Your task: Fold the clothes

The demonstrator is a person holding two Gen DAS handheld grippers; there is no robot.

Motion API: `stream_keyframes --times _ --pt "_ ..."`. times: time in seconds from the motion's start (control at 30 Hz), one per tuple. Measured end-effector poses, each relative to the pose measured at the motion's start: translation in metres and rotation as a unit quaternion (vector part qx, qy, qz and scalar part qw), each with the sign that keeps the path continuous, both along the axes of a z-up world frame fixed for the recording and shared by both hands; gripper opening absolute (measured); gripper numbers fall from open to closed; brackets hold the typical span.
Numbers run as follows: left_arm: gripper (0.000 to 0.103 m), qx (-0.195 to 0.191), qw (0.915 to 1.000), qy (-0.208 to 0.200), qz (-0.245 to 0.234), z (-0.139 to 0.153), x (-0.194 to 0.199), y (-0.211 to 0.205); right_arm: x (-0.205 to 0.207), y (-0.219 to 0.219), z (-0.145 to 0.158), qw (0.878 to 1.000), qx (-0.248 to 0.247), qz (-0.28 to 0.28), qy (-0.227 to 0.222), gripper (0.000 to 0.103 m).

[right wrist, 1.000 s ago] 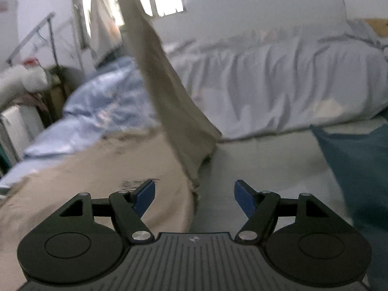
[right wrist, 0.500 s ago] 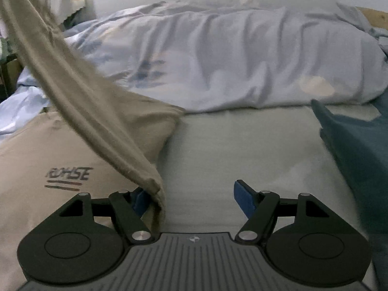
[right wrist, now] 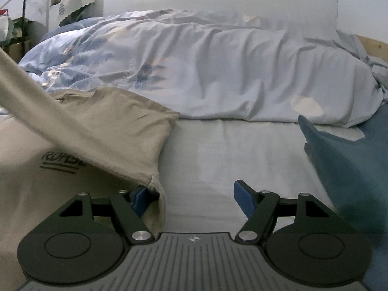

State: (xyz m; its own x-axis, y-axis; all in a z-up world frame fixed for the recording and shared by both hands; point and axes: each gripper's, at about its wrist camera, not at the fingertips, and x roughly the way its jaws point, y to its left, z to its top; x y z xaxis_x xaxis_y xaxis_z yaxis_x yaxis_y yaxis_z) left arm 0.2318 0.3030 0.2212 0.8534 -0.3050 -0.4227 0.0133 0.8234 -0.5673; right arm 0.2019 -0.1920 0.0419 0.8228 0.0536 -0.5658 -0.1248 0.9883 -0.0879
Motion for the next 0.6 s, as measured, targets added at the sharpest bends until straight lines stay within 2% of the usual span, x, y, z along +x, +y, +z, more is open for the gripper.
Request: stream_keyframes --times 0.07,0.27,0.37,0.4,0.43,0.5,0.6 --pt "0.003 0.004 0.9999 0.010 -0.001 -0.011 -0.001 0.009 -0.003 0.002 0.000 1.000 -0.006 0.003 -0.005 0.073" --pt "0.004 0.007 0.9943 0.103 0.028 -0.095 0.019 0.035 -0.006 0.012 -0.008 0.999 -0.034 0.010 -0.007 0.073" --pt "0.004 0.012 0.9898 0.135 0.045 -0.125 0.023 0.043 -0.007 0.015 -0.010 0.999 -0.045 0.013 -0.006 0.073" --pt "0.011 0.006 0.9874 0.149 0.053 -0.134 0.021 0.050 -0.007 0.015 -0.010 0.999 -0.045 0.013 -0.006 0.073" --pt "0.026 0.001 0.9869 0.152 0.055 -0.138 0.018 0.056 -0.008 0.015 -0.010 0.999 -0.046 0.014 -0.006 0.073" --pt "0.044 -0.008 0.9862 0.154 0.058 -0.145 0.011 0.067 -0.007 0.015 -0.010 0.999 -0.046 0.015 -0.006 0.073" --pt "0.053 -0.012 0.9898 0.137 0.037 -0.141 -0.012 0.075 -0.008 0.016 -0.011 0.999 -0.050 0.017 -0.007 0.073"
